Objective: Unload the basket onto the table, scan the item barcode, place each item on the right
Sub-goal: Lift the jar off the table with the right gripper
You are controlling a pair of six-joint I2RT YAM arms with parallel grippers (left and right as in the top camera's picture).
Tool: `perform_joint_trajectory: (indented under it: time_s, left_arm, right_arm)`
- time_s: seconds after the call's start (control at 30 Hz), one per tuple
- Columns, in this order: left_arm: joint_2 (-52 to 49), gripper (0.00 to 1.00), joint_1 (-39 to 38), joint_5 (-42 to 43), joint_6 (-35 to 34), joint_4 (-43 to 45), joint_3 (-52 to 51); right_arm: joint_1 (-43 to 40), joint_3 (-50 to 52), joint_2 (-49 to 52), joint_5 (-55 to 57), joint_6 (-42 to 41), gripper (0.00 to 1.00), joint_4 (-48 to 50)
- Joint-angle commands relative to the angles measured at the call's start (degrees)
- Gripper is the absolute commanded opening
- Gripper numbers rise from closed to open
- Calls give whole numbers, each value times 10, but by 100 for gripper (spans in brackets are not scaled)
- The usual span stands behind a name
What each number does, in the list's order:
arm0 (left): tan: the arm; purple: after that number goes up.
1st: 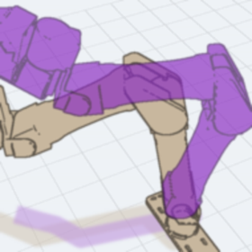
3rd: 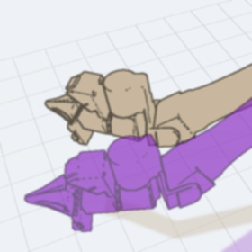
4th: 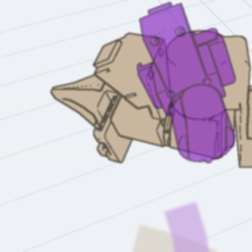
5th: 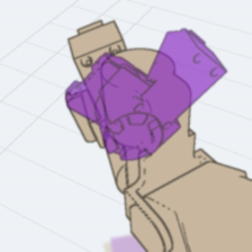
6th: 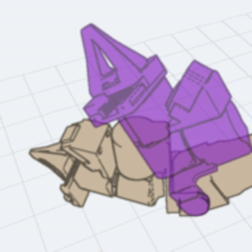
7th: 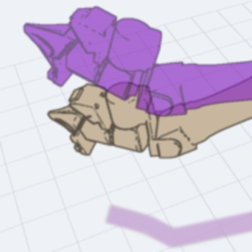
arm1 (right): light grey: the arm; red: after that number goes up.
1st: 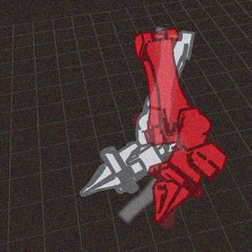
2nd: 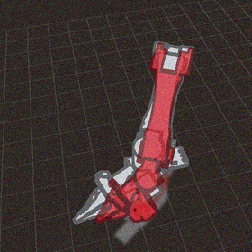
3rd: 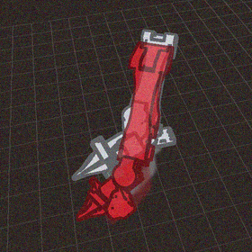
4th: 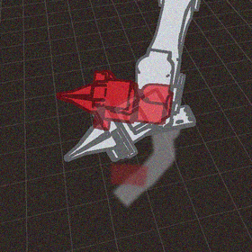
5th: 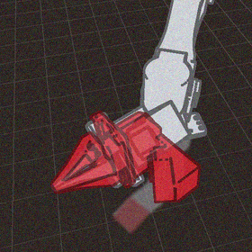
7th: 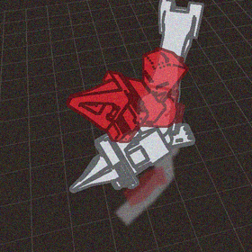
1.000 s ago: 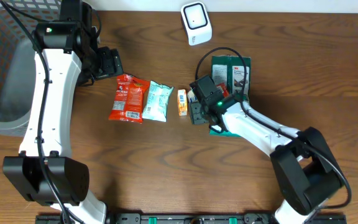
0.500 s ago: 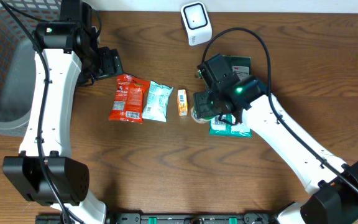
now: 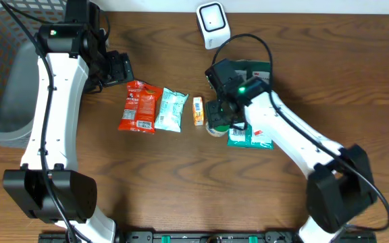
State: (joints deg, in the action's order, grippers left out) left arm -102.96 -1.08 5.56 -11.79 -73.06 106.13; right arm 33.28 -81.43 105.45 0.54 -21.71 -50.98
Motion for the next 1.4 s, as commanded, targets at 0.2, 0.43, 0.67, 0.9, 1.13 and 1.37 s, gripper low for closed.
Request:
perform_joint_trajectory:
  time_s: [0.2,0.43,0.67,0.9,1.13,1.37]
  left_arm:
    - [-1,89,1,-11,1,-1,-1]
    - [-1,89,1,-11,1,-1,-1]
    - [-1,89,1,-11,1,-1,-1]
    - [-1,89,1,-11,1,-1,-1]
    - [-1,89,1,-11,1,-1,-1]
    - [-1,89,1,-11,1,-1,-1]
  right_arm:
    - [3,-12,17,27,8,60,26]
    - [1,-12,17,26,21,97,28]
    - [-15,-14,5,-15,28,95,27]
    - [-18,-9,6,-15,51,91,2]
    - [-16,28,6,-22,51,91,39]
    - [-14,45,6,-24,51,91,68]
